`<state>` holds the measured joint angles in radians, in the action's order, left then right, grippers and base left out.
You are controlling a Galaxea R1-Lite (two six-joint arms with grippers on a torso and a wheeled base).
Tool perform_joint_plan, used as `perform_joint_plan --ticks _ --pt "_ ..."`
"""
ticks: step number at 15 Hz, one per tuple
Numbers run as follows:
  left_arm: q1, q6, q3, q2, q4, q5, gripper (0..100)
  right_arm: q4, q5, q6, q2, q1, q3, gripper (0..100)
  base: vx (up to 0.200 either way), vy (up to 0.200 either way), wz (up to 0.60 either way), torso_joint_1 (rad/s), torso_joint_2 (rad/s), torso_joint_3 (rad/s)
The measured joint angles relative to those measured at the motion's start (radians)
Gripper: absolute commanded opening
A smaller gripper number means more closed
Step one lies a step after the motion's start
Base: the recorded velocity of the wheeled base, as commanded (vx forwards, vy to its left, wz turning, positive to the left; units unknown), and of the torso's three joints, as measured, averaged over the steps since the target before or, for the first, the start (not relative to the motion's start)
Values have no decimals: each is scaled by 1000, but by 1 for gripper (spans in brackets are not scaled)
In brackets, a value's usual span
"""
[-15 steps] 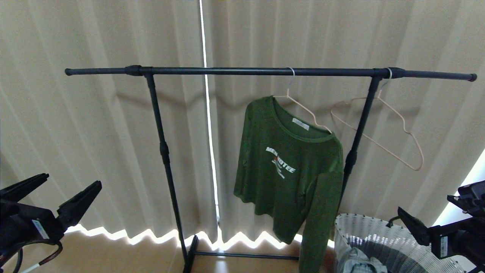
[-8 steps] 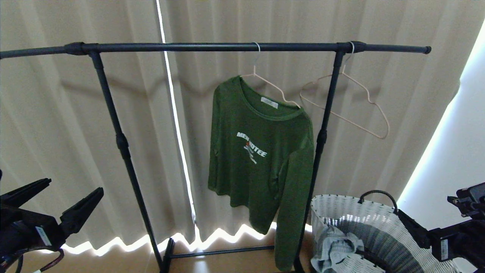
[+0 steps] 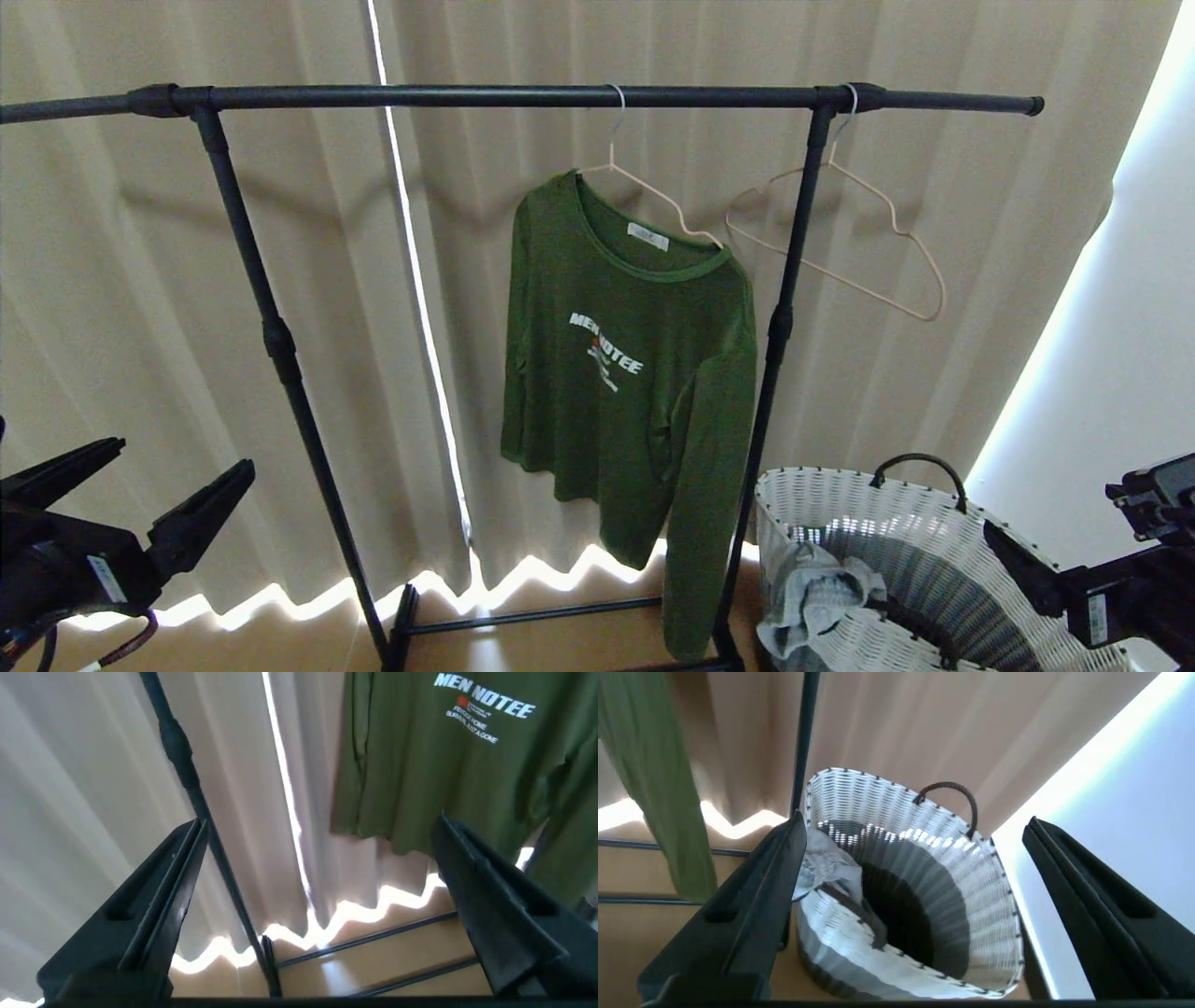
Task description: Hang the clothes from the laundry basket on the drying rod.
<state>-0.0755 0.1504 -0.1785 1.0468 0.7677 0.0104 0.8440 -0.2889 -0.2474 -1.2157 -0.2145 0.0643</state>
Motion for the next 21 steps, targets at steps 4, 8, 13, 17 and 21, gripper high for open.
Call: perform_joint_plan --ticks 4,8,13,17,21 --pt "3 -1 8 -1 0 0 100 -1 -1 -6 -1 0 0 100 0 0 0 -96 267 168" --pt "35 -2 20 0 1 -1 100 -4 -2 -6 -3 1 -2 100 0 0 0 -140 433 289" --pt "72 -2 16 -5 5 0 100 1 1 -3 0 0 -14 100 0 0 0 -62 240 174" --pt "72 -1 22 -10 4 0 100 -5 3 -5 -6 0 -15 100 0 0 0 0 0 0" --pt "69 0 24 -12 3 1 100 1 -1 -4 -21 1 -16 100 0 0 600 -1 1 0"
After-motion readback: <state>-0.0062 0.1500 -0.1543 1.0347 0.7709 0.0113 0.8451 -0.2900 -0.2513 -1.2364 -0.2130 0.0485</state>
